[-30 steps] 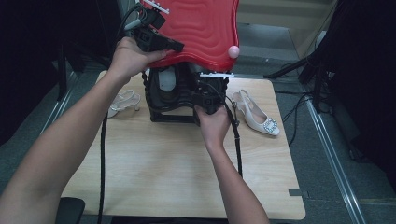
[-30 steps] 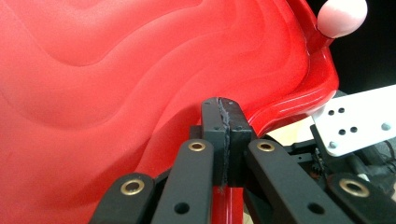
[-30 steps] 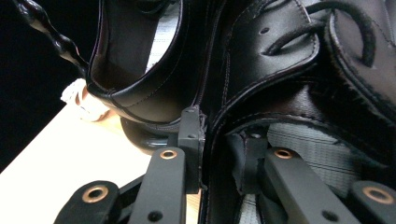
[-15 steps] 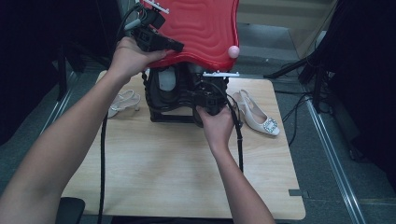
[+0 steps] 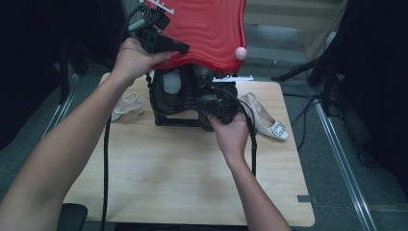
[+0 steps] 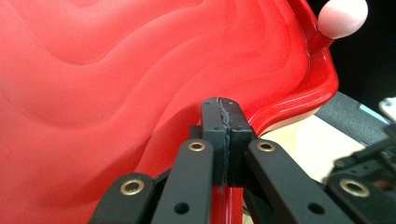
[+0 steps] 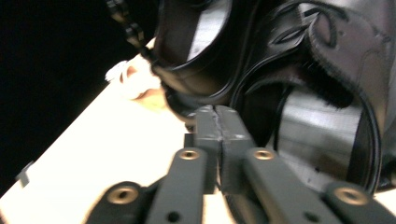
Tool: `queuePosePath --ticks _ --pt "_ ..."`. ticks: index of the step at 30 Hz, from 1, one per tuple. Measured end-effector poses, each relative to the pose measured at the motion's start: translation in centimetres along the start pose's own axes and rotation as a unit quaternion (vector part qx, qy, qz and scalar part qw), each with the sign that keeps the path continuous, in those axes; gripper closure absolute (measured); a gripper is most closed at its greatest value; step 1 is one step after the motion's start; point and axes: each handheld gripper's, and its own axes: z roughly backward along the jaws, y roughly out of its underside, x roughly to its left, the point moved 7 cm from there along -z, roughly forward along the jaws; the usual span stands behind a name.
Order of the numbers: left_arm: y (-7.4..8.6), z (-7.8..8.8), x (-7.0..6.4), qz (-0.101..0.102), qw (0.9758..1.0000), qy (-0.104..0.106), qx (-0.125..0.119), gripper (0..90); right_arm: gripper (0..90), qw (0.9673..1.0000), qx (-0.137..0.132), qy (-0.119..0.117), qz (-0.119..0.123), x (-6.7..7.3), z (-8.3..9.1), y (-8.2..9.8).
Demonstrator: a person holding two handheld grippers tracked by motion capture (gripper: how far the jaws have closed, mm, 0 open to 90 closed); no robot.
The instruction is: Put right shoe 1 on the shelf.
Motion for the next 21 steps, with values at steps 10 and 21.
queuePosePath --ticks 10,21 --pt "0.0 0.0 0.0 0.005 1.0000 0.001 0.001 90.0 90.0 0.9988 0.018 -0.026 0.038 1.5 2.2 3.7" --pt "0.0 0.0 0.0 0.005 1.0000 0.001 0.001 90.0 90.0 0.9984 0.029 -0.040 0.028 -1.0 2.2 8.2"
